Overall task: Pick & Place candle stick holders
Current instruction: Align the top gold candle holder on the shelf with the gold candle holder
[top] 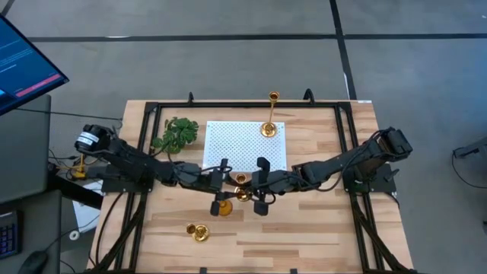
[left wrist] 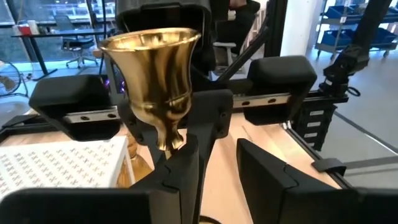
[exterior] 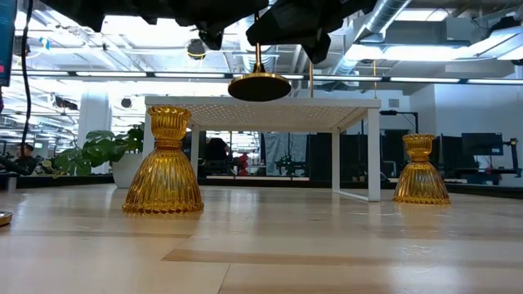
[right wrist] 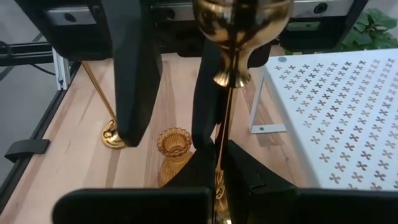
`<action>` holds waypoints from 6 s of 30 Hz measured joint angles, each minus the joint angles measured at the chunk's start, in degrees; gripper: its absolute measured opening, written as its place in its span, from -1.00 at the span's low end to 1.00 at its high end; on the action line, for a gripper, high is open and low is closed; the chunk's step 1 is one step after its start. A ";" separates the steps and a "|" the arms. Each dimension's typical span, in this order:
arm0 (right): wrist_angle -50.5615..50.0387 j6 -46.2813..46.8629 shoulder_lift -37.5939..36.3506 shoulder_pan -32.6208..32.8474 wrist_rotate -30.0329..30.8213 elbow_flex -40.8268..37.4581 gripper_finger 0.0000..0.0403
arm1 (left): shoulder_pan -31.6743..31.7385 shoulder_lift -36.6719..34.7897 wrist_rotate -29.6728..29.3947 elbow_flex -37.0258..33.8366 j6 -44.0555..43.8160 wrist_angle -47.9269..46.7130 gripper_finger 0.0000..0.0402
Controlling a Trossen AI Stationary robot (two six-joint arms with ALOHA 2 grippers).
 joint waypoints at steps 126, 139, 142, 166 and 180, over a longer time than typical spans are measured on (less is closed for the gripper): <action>-25.67 2.67 -17.81 12.86 2.36 -1.22 -0.95 | 15.34 -9.25 9.55 -0.04 -3.04 -2.86 -0.91; -1.23 2.64 -18.33 13.38 3.76 -18.63 -0.99 | 27.67 -8.57 12.70 8.43 -4.46 -15.37 -0.91; 5.90 2.64 -18.34 13.52 3.80 -22.79 -1.00 | 30.24 -7.07 12.94 8.93 -4.56 -15.45 -0.90; 19.50 2.65 -18.27 13.64 4.09 -30.53 -1.00 | 36.96 3.50 12.94 9.03 -5.84 -4.80 -0.90; 19.28 2.65 -18.25 13.64 4.09 -30.53 -1.00 | 36.96 5.09 12.90 9.09 -5.77 -3.54 -0.87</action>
